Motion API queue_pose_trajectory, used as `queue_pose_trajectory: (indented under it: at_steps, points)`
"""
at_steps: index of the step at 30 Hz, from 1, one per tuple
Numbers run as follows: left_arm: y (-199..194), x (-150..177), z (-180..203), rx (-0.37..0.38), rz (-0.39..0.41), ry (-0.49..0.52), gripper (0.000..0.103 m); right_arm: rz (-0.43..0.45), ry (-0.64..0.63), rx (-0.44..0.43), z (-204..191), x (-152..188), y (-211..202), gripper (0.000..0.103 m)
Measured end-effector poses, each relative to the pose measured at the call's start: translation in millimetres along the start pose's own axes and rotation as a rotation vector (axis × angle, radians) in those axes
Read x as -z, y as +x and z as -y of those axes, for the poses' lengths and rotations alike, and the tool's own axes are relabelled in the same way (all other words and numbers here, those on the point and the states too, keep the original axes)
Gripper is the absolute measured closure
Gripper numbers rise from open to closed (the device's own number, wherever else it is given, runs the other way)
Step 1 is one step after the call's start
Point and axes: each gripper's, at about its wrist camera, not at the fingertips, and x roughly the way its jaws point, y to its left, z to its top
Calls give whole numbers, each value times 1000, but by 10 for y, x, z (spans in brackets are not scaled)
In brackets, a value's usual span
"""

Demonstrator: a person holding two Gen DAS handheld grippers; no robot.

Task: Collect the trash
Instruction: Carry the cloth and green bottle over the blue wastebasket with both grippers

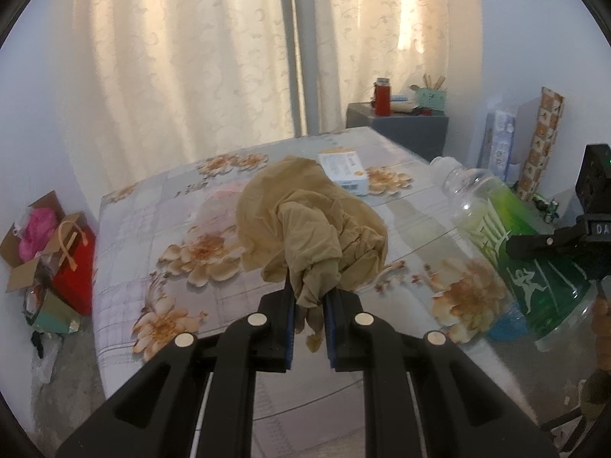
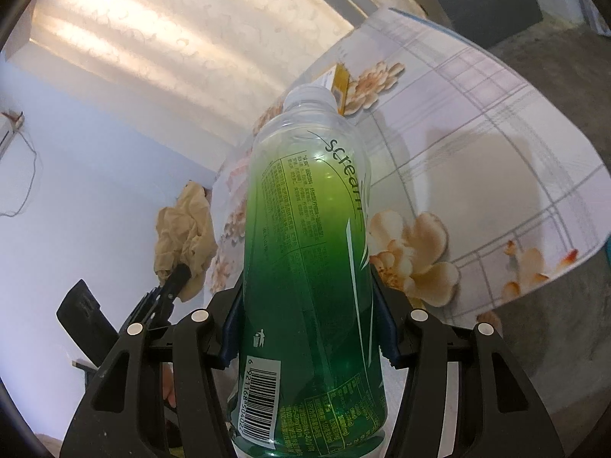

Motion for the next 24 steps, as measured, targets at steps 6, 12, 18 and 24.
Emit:
queue_pose_trajectory:
  at_steps: [6,12,18,24]
  points:
    - [-29,-172,217,81,25,34,91,58,46,-1,170,88,-260,50]
    - [51,-412,611,199,28,86,91,129,109,-5,468,178,-587,50]
    - [145,-600,1187,316,16,164,91,214,192,9,869,276,-966,50]
    - [314,-723,1840,453,-39,240,91,321,303,51,1367,429,-1391,50]
